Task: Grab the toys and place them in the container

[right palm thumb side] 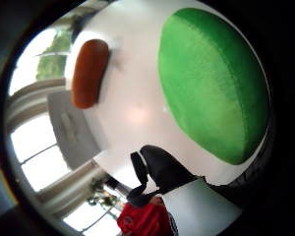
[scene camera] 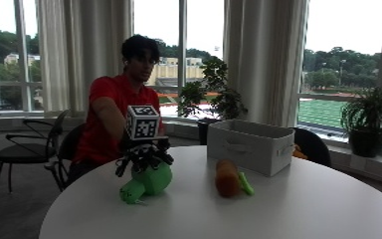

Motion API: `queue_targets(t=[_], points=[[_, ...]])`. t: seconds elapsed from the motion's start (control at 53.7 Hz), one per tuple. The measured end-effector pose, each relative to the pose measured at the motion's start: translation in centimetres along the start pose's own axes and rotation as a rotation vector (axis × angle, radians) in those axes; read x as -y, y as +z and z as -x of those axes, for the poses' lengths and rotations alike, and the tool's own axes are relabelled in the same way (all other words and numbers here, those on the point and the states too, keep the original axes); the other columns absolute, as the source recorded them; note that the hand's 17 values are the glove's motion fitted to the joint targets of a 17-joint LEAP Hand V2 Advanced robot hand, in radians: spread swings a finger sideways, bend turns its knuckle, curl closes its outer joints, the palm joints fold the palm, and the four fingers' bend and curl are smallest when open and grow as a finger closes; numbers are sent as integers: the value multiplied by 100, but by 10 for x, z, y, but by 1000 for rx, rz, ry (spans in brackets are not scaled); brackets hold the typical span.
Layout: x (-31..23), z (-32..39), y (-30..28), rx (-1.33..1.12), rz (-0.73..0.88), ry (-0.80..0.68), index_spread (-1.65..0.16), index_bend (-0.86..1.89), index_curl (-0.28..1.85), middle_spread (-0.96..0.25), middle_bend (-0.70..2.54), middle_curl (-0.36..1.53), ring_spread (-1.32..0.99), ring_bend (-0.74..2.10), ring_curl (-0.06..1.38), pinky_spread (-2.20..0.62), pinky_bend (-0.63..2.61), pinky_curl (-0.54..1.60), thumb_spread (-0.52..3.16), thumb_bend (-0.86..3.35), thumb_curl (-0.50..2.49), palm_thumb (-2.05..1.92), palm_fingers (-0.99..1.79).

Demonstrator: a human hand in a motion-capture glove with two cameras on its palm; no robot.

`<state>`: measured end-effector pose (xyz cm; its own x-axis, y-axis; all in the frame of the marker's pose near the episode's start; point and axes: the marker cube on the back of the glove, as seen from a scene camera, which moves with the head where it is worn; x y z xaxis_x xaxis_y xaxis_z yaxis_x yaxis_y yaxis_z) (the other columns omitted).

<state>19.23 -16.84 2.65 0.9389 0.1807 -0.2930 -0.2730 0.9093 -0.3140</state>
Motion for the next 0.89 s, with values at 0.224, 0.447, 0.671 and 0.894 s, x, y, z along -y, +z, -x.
queue_targets(t=[0.224,0.447,0.671,0.894], points=[[15,25,24,-117,59,5,-36,8,13,-7,8,21,2,33,33,6,150,40,98,0,32,3,-17],[14,38,27,-311,123,44,-39,8,12,-9,16,22,-11,62,40,-2,148,38,108,2,34,19,-5],[14,41,31,-269,49,83,-39,13,12,-14,24,27,-16,73,42,-11,151,38,114,4,38,33,1],[17,37,26,-228,-40,76,-40,39,25,-26,37,34,-28,71,38,-17,127,30,123,13,46,52,39]])
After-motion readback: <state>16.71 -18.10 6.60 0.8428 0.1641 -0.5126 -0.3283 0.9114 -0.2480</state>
